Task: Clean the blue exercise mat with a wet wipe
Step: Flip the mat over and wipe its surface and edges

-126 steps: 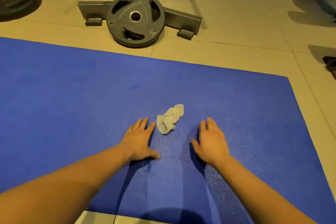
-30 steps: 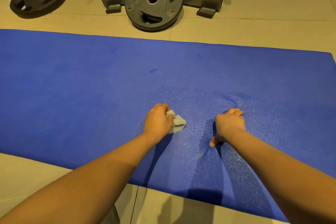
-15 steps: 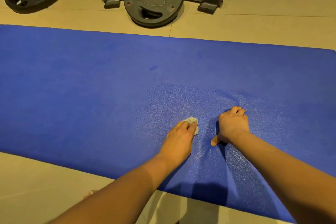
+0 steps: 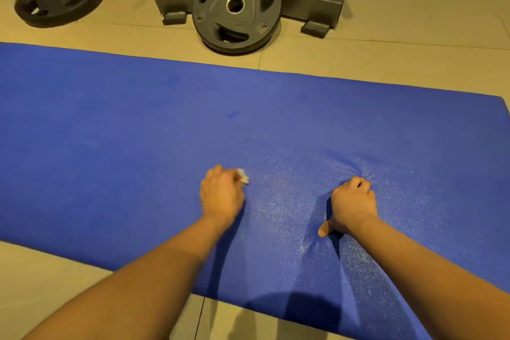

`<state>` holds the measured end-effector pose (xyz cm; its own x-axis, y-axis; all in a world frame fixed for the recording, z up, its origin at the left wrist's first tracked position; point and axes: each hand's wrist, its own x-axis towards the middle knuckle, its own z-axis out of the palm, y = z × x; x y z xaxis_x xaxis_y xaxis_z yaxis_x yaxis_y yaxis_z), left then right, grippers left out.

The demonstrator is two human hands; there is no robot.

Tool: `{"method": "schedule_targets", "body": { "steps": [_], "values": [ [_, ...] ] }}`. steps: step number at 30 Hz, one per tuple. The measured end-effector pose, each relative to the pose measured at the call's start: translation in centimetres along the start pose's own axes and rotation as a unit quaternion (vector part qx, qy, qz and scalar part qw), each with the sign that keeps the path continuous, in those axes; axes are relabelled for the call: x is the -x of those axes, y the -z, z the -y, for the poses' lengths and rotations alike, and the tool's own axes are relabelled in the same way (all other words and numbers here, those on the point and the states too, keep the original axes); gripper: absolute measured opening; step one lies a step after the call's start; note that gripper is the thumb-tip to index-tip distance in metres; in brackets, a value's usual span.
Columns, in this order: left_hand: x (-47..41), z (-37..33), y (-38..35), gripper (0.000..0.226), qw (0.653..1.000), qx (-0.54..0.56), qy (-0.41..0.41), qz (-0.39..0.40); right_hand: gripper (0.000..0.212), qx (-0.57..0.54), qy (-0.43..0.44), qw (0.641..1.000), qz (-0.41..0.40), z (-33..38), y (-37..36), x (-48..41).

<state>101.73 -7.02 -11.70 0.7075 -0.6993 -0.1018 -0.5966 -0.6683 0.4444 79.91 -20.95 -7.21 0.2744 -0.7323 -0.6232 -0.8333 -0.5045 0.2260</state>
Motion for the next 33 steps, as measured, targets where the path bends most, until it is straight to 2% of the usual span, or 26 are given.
{"method": "schedule_targets", "body": {
  "steps": [2, 3, 5, 8, 11, 13, 15, 18, 21, 23, 26, 30, 31, 33],
  "values": [
    [-1.3, 1.9, 1.4, 0.017, 0.993, 0.036, 0.115, -0.012, 0.136, -0.002, 0.002, 1.000, -0.007, -0.1, -0.1, -0.1],
    [-1.6, 2.1, 1.6, 0.019, 0.986, 0.052, 0.156, -0.017, 0.136, -0.003, 0.003, 1.000, -0.010, -0.2, -0.2, -0.1],
    [-0.9, 0.9, 1.1, 0.030, 0.983, 0.065, 0.174, -0.009, 0.136, -0.001, 0.008, 1.000, -0.018, -0.3, -0.4, -0.1],
    [2.8, -3.4, -1.1, 0.023, 0.993, 0.082, 0.066, 0.051, 0.138, 0.004, 0.010, 1.000, -0.017, -0.3, -0.4, -0.2],
    [7.1, -7.0, -2.8, 0.017, 0.983, 0.045, -0.077, 0.158, 0.137, 0.011, 0.010, 1.000, -0.011, -0.2, -0.3, -0.1],
    [7.4, -6.7, -2.7, 0.020, 0.978, 0.003, -0.139, 0.156, 0.137, 0.011, 0.009, 1.000, -0.009, -0.2, -0.2, 0.0],
    [5.9, -4.5, -1.9, 0.021, 0.985, -0.016, -0.136, 0.108, 0.140, 0.011, 0.007, 1.000, -0.010, -0.2, -0.1, -0.1],
    [3.1, 0.4, 0.8, 0.011, 0.997, -0.050, -0.044, 0.050, 0.145, 0.008, 0.004, 1.000, -0.010, -0.2, -0.2, 0.1],
    [1.9, 4.0, 2.8, 0.029, 0.998, -0.054, 0.026, 0.021, 0.144, 0.002, 0.006, 1.000, -0.018, -0.3, -0.3, 0.1],
    [2.3, 3.6, 2.6, 0.037, 0.998, -0.025, 0.045, 0.021, 0.144, 0.002, 0.006, 1.000, -0.025, -0.4, -0.4, 0.1],
    [4.3, -0.2, 0.6, 0.032, 0.998, 0.015, 0.007, 0.061, 0.146, 0.005, 0.007, 1.000, -0.027, -0.4, -0.3, 0.1],
    [7.8, -5.4, -2.2, 0.022, 0.981, 0.047, -0.091, 0.165, 0.144, 0.005, 0.005, 1.000, -0.012, -0.2, 0.0, 0.1],
    [8.0, -5.6, -2.4, 0.018, 0.978, 0.034, -0.113, 0.172, 0.144, 0.006, 0.005, 1.000, -0.011, -0.1, 0.0, 0.1],
    [7.5, -4.3, -1.7, 0.011, 0.983, -0.003, -0.130, 0.128, 0.144, 0.006, 0.004, 1.000, -0.008, -0.2, 0.0, 0.0]
  ]
}}
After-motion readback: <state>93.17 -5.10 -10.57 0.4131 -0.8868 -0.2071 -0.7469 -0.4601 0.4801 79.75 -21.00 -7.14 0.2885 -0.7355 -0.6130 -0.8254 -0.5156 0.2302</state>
